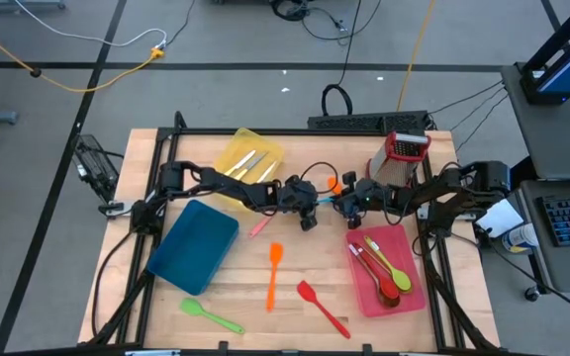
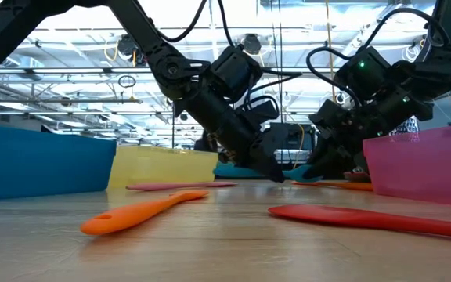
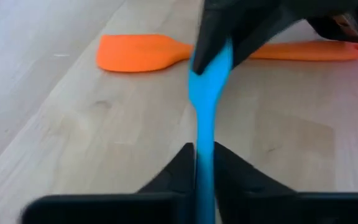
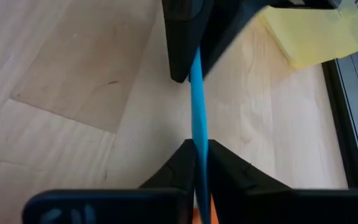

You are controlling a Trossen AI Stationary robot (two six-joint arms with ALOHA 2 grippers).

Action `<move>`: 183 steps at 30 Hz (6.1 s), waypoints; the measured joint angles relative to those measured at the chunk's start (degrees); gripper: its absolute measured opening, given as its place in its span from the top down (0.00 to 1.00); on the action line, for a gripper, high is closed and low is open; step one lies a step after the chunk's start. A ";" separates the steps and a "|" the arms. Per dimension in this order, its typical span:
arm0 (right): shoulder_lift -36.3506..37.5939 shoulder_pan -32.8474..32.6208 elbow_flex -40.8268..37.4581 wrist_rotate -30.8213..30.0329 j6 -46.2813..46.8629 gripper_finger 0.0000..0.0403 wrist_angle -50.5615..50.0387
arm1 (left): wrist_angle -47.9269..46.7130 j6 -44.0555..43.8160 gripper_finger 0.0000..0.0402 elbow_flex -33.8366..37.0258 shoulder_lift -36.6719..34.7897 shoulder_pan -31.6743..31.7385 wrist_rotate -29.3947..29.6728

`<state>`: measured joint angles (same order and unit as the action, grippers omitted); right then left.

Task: Pick & Place Kitchen Items
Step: Put the blue spatula into the blue bin, then put the pink spatula into the blue bin

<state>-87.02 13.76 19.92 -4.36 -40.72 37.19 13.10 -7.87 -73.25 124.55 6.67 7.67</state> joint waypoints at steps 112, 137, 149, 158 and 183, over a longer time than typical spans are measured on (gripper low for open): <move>12.66 -8.90 3.07 10.60 21.23 0.45 16.19 | -82.42 -87.75 0.73 5.02 -36.52 -44.04 17.04; -15.23 0.93 17.84 10.40 26.36 0.55 15.97 | -59.42 -55.34 0.74 2.49 -20.90 -25.18 17.41; -15.23 3.52 17.84 10.63 29.68 0.55 15.96 | -59.89 -54.94 0.74 2.40 -13.44 -17.56 9.91; -15.23 3.43 17.84 10.66 29.65 0.55 15.98 | -61.41 -52.41 0.74 2.54 -13.26 -15.62 9.81; -15.23 2.62 22.23 19.51 10.66 0.55 -6.37 | -56.61 -46.57 0.99 2.47 -11.78 -14.07 6.23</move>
<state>-102.26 16.38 42.15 15.16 -30.07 30.82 -43.51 -54.45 -70.78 112.77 -7.40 13.90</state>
